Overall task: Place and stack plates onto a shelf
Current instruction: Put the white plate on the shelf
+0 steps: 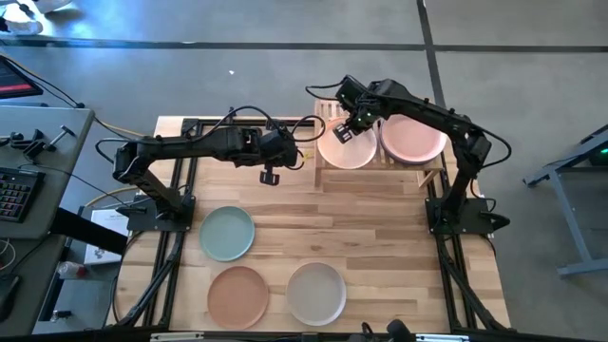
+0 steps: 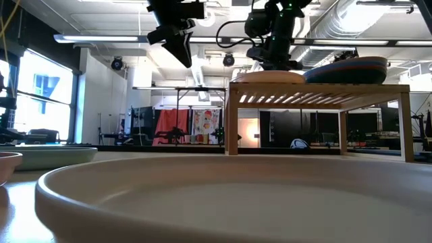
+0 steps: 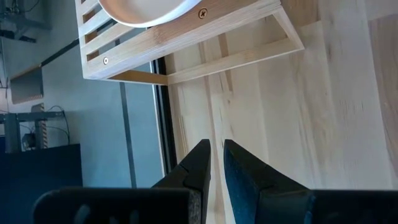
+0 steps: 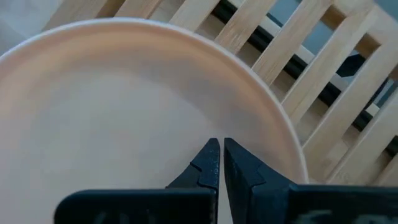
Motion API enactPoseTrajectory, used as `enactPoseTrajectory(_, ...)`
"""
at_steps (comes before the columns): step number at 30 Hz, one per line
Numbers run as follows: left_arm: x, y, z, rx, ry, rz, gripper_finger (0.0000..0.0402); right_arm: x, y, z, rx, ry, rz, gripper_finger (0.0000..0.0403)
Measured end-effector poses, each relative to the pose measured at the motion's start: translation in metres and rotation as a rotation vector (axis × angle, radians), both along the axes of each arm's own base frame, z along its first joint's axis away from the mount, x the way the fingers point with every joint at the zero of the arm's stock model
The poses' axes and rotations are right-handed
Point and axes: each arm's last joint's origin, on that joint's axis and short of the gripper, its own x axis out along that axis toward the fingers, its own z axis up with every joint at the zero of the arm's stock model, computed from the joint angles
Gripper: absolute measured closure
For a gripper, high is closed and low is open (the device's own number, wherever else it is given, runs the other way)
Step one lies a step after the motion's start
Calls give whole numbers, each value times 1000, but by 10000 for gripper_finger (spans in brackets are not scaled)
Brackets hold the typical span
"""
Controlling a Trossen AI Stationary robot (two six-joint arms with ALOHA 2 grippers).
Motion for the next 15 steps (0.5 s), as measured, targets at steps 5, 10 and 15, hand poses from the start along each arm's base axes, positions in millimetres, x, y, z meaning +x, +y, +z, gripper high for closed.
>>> enactPoseTrajectory(5, 0, 0, 0, 0, 0, 0, 367, -2, -8, 1, -15, -21, -21, 403)
enactPoseTrajectory(10, 0, 0, 0, 0, 0, 0, 367, -5, -16, 2, -34, -44, -38, 403)
enactPoseTrajectory(15, 0, 0, 0, 1, 0, 0, 367, -9, -23, 2, -40, -52, -61, 403)
